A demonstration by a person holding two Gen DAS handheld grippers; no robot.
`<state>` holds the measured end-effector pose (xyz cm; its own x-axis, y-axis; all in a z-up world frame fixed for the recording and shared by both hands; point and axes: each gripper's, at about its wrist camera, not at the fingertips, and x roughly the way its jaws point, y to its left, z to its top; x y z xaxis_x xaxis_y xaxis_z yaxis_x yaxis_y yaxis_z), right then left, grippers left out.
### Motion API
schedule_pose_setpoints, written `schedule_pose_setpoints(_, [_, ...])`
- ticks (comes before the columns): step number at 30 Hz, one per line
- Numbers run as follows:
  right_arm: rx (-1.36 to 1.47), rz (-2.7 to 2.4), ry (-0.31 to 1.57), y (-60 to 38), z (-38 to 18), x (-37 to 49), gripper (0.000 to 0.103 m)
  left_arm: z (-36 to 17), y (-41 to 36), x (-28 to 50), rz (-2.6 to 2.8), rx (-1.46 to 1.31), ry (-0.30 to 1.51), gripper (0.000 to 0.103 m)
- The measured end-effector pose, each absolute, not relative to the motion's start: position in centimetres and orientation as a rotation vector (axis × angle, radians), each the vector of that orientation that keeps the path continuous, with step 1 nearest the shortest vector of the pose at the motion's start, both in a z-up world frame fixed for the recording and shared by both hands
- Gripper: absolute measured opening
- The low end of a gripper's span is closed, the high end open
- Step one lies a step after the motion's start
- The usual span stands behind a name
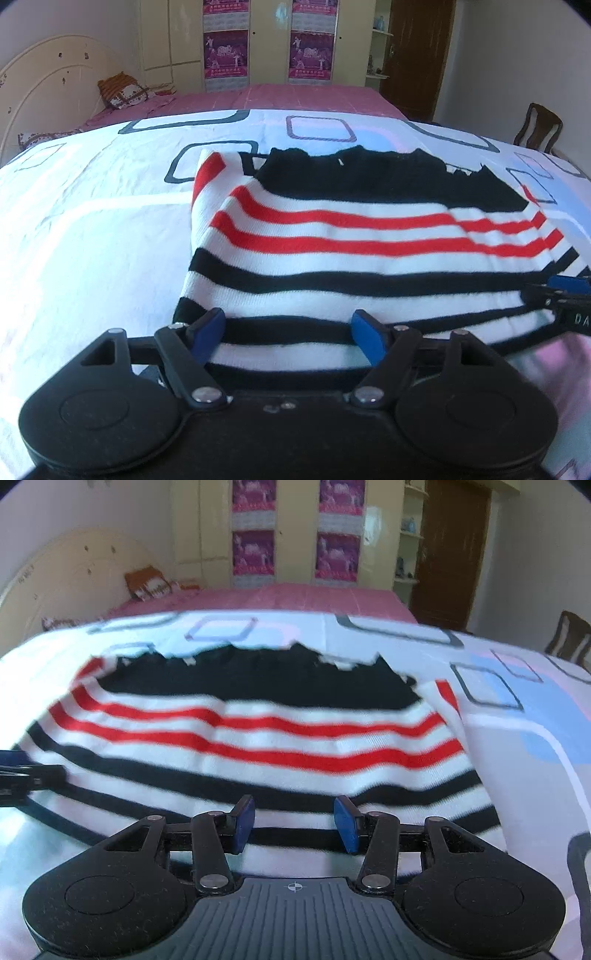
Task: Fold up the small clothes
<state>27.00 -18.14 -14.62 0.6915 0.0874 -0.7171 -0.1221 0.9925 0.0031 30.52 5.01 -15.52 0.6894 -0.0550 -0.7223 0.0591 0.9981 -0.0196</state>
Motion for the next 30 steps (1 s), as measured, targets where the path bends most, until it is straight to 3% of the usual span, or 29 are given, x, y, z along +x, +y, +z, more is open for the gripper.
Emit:
schedule_pose_setpoints(16, [-0.023, 0.121, 0.796, -17.9, -12.8, 26.1, 0.048, -14.1, 6.4, 29.9, -0.083, -0.087, 0.838, 0.075])
schedule_pose_setpoints(22, [0.021, 0.145, 0.784, -16.8, -11.7, 26.4, 0.048, -13.7, 7.4, 28.4, -0.091, -0.163, 0.872, 0.08])
schedule_pose_setpoints(25, [0.014, 0.161, 0.773, -16.1, -11.2, 26.3, 0.048, -14.0, 8.5, 27.3, -0.078, -0.251, 0.921, 0.088])
schedule_pose_setpoints(30, [0.02, 0.18, 0.761, -15.2, -10.7, 26.5, 0.048, -15.7, 10.6, 26.4, -0.082, -0.464, 0.946, 0.09])
